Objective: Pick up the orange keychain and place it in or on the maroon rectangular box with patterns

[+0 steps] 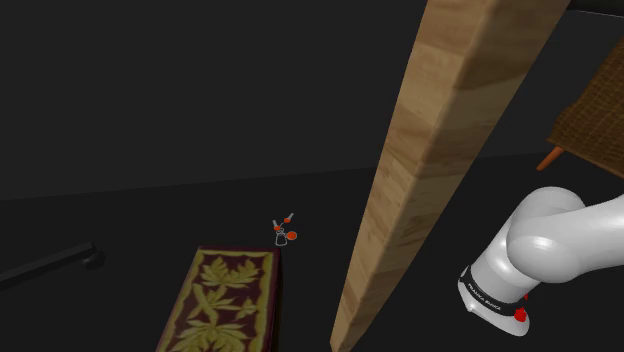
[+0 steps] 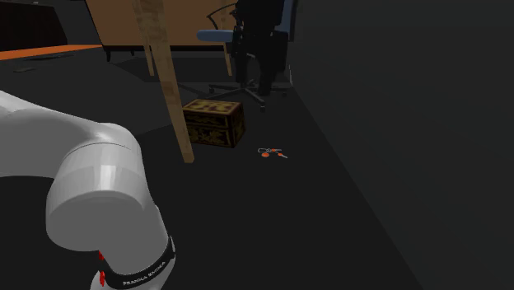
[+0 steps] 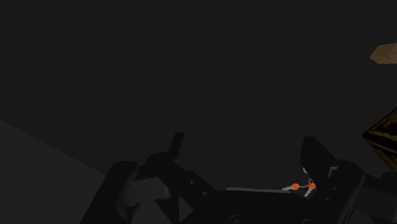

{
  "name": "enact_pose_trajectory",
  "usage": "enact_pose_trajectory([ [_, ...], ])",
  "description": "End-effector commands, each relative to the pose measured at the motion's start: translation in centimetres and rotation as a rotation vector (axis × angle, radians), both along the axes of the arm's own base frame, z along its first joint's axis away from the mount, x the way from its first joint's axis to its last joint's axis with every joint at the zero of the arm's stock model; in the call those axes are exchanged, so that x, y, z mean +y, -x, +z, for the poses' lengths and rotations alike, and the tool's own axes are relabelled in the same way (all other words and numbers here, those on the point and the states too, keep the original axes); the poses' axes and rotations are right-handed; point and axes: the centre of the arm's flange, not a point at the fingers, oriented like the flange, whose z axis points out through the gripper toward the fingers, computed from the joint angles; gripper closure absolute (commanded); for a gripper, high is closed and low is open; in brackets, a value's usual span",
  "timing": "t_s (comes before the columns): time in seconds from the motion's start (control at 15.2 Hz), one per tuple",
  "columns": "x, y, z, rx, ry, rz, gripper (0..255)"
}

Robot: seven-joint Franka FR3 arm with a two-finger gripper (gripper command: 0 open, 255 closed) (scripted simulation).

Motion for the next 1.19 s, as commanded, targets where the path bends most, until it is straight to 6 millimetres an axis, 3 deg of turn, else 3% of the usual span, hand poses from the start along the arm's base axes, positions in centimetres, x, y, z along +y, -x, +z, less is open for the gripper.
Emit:
enact_pose_trajectory([
  [0.0,0.0,0.0,0.0,0.000,0.000,0.000,0],
  [1.12,13.7,-11.2,-14.1,-0.004,0.042,-0.127,0],
])
